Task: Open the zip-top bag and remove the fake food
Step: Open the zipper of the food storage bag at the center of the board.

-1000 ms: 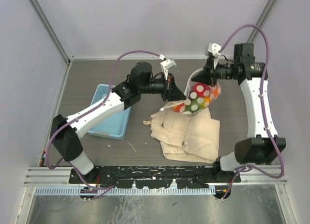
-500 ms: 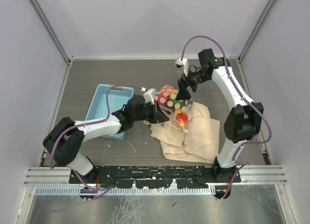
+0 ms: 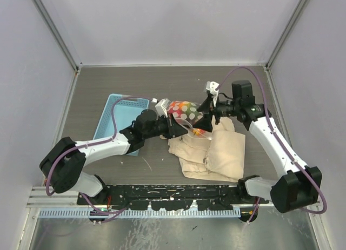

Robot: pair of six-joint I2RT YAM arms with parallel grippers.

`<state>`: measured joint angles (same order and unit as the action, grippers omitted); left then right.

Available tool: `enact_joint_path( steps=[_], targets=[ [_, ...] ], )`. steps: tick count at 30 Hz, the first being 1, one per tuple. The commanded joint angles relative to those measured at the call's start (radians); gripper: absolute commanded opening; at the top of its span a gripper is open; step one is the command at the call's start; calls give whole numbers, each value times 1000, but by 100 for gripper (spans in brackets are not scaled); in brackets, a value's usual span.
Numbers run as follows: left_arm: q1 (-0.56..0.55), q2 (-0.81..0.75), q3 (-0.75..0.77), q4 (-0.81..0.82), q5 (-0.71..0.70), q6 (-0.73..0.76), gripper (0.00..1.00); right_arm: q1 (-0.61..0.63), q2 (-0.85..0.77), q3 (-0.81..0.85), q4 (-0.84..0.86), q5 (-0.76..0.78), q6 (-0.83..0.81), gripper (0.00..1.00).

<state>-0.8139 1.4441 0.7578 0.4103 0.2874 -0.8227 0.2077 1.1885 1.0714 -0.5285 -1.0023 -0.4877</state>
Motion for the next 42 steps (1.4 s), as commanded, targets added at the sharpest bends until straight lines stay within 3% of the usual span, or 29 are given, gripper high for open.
enact_joint_path(
  steps=[1, 11, 22, 25, 27, 29, 36, 42],
  targets=[
    [-17, -36, -14, 76, -15, -16, 0, 58, 37, 13, 112, 92, 36, 86],
    [-35, -34, -29, 91, -34, -27, 0, 204, 78, -11, 143, 415, 38, 78],
    [-38, -44, -35, 88, -42, -33, 0, 279, 156, 13, 128, 532, 31, 59],
    [-39, -49, -35, 79, -46, -33, 0, 282, 161, 34, 125, 568, 33, 40],
    [-40, -59, -39, 66, -53, -31, 0, 282, 155, 54, 126, 596, 39, 14],
    [-39, -74, -52, 51, -69, -32, 0, 280, 129, 64, 150, 606, 57, 2],
    [-38, -166, -87, -105, -230, -24, 0, 255, 22, 94, 234, 577, 118, 1],
    [-19, -242, 1, -437, -390, 18, 0, 135, 14, 146, 248, 447, 215, 1]
  ],
)
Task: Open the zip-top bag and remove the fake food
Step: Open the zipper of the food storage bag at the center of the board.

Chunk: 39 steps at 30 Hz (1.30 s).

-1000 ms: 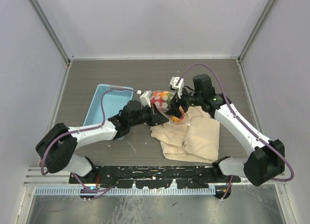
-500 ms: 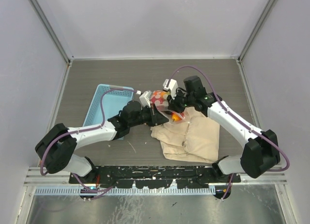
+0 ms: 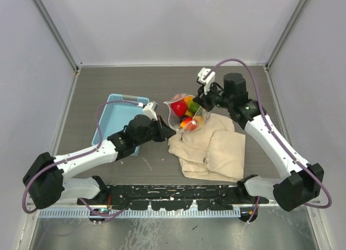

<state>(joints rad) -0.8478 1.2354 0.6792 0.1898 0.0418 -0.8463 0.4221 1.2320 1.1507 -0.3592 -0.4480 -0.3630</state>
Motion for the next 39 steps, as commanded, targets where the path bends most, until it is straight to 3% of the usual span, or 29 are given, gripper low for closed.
enact_joint_path(
  steps=[1, 4, 8, 11, 18, 21, 24, 29, 36, 39],
  targets=[
    [20, -32, 90, -245, -149, 49, 0, -99, -33, 67, 86, -140, 102, 1],
    [21, -34, 82, -262, -136, 56, 1, -122, -33, 3, 119, -222, 123, 1],
    [21, -65, 88, -273, -125, 72, 22, -122, -17, -102, 187, -348, 153, 1],
    [19, -122, 96, -309, -131, 75, 31, -119, -6, -135, 224, -394, 179, 1],
    [13, -339, 56, -334, -47, 10, 42, -94, 5, -183, 288, -438, 223, 1],
    [-46, -382, 72, -308, -27, -8, 48, -82, 12, -181, 287, -439, 224, 1],
    [-179, -322, 151, -306, -115, 55, 54, -79, 23, -184, 290, -447, 230, 1],
    [-371, -81, 331, -338, -340, 294, 68, -78, 29, -182, 288, -458, 236, 1],
    [-396, 94, 307, -106, -554, 455, 93, -77, 48, -175, 277, -475, 237, 1],
    [-352, 111, 282, -38, -529, 459, 94, -77, 56, -168, 266, -476, 234, 1]
  ],
)
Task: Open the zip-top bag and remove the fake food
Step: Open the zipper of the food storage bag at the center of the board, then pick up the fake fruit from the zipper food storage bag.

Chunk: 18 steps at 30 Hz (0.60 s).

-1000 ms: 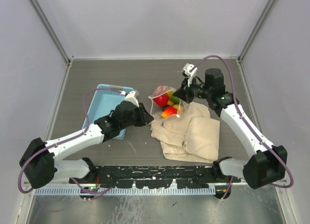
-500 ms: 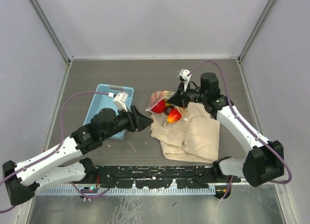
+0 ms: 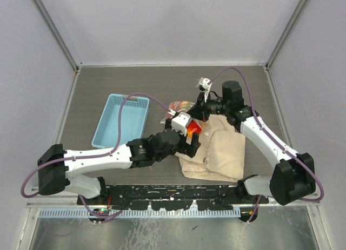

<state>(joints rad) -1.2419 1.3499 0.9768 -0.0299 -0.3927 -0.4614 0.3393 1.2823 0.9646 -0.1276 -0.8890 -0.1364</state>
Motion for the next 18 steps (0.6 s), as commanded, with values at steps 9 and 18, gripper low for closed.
enact_joint_path(
  steps=[9, 18],
  targets=[
    [164, 68, -4, 187, 131, -28, 77, 10, 22, 33, 6, -23, -9, 1],
    [245, 146, -29, 234, 210, -52, 77, 9, 31, 44, -7, -23, -11, 1]
  ],
)
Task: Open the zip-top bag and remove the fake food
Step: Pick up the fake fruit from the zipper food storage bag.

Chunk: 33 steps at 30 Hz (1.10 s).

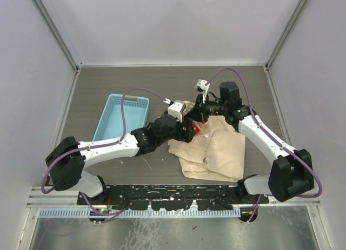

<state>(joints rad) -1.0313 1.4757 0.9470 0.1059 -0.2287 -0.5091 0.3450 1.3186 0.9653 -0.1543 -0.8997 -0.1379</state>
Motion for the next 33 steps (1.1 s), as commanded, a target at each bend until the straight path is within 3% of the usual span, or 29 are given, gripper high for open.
enact_joint_path(
  steps=[1, 4, 10, 15, 18, 22, 27, 33],
  targets=[
    [41, 31, 1, 112, 54, 6, 80, 5, -3, 45, 19, -20, -8, 1],
    [47, 62, 7, 154, 50, 42, 86, 5, 6, 47, 19, -39, 1, 1],
    [49, 124, -17, 254, 41, 104, 86, 5, -4, 48, 19, -44, 10, 1],
    [49, 124, -27, 315, 79, 159, 69, 5, 14, 46, 18, -35, 9, 1],
    [49, 132, -18, 318, 116, 189, 66, 5, 21, 46, 18, -36, 8, 1],
    [49, 162, -3, 310, 150, 187, 72, 4, 17, 44, 16, -34, 4, 1],
    [50, 226, 4, 308, 57, 141, 84, 3, 28, 40, 16, -29, 0, 1],
    [49, 272, 14, 359, 43, 122, 86, -1, 33, 41, 16, -27, -3, 1]
  ],
)
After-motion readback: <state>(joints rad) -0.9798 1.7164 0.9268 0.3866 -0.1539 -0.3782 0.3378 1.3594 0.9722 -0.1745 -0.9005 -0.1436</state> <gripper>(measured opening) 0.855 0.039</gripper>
